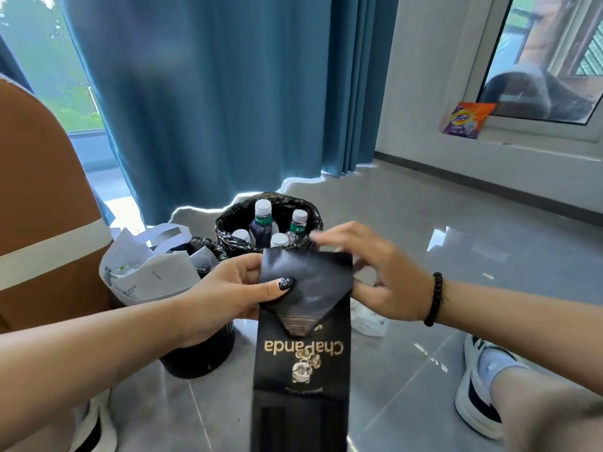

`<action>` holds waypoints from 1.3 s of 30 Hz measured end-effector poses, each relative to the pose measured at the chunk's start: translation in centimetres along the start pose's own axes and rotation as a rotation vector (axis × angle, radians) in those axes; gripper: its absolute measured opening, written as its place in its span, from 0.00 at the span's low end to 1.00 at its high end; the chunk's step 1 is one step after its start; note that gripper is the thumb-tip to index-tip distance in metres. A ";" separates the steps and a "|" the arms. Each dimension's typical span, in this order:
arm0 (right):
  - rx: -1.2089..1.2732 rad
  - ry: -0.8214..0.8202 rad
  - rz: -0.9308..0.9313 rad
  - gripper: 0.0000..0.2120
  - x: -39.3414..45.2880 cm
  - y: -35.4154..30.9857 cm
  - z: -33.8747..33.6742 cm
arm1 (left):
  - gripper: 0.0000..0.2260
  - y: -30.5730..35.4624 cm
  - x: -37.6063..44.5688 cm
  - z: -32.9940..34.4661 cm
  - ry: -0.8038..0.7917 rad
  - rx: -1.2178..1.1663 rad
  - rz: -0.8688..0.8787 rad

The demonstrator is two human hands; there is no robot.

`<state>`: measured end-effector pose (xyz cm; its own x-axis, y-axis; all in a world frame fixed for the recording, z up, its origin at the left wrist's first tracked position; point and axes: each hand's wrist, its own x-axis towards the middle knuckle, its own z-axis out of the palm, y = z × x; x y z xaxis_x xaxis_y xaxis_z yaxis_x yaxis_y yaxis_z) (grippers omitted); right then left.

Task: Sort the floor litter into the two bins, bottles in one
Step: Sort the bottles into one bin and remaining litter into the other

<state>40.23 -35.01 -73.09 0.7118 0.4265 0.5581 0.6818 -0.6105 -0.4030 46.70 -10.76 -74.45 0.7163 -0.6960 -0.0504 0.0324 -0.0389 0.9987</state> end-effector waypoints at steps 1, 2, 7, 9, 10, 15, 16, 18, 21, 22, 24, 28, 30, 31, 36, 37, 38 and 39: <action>0.285 0.008 0.211 0.29 0.0 -0.4 0.3 | 0.24 0.1 0.0 0.2 0.027 -0.015 0.030; 0.568 0.025 0.395 0.28 0.2 -0.7 0.5 | 0.20 0.2 0.1 0.3 0.056 -0.016 0.062; 1.075 0.005 0.721 0.22 0.5 -1.6 0.4 | 0.18 0.8 0.6 0.6 0.146 -0.036 0.145; 0.912 -0.001 0.725 0.19 0.5 -1.9 0.7 | 0.20 0.7 0.9 0.6 0.161 -0.043 0.146; 0.855 0.020 0.731 0.20 0.5 -1.8 0.9 | 0.21 0.7 1.0 0.5 0.170 -0.040 0.145; 0.869 0.126 0.684 0.19 0.6 -0.6 1.4 | 0.20 1.0 1.3 1.1 0.157 -0.070 0.026; 0.891 0.133 0.671 0.19 0.7 -0.4 1.4 | 0.18 1.0 1.3 1.3 0.116 -0.074 -0.029; 0.935 0.152 0.644 0.19 0.7 0.0 1.2 | 0.18 1.0 1.3 1.7 0.025 -0.106 -0.152; 0.875 0.213 0.579 0.18 0.5 0.2 0.9 | 0.22 0.9 1.5 1.8 -0.071 -0.150 -0.275; 0.785 0.233 0.528 0.16 0.3 0.4 0.8 | 0.23 0.9 1.8 1.8 -0.108 -0.165 -0.284; 0.566 0.250 0.394 0.10 0.0 1.0 0.6 | 0.25 0.8 2.2 1.7 -0.161 -0.192 -0.307; 0.151 0.275 0.126 0.05 -0.3 1.6 -0.1 | 0.40 0.5 2.8 0.9 -0.208 -0.212 -0.376; -0.015 0.232 -0.069 0.04 -0.5 1.8 -0.3 | 0.43 0.3 3.0 0.7 -0.247 -0.254 -0.385; -0.079 0.182 -0.136 0.03 -0.7 2.0 -0.4 | 0.41 0.3 2.9 0.7 -0.267 -0.248 -0.375; -0.241 0.017 -0.250 0.13 -1.2 2.9 -0.3 | 0.22 -0.2 2.8 1.4 -0.100 -0.074 -0.236; -0.232 0.007 -0.226 0.17 -1.2 2.9 -0.3 | 0.21 -0.3 2.7 1.4 -0.070 -0.062 -0.216; -0.211 -0.001 -0.183 0.20 -1.2 2.8 -0.2 | 0.20 -0.4 2.6 1.5 -0.046 -0.053 -0.196; -0.173 0.000 -0.122 0.23 -1.2 2.8 0.0 | 0.20 -0.3 2.5 1.5 -0.025 -0.047 -0.175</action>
<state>41.29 -37.21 -74.85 0.6258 0.5039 0.5954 0.7237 -0.6598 -0.2023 47.41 -13.56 -74.88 0.6791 -0.6994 -0.2229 0.1882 -0.1276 0.9738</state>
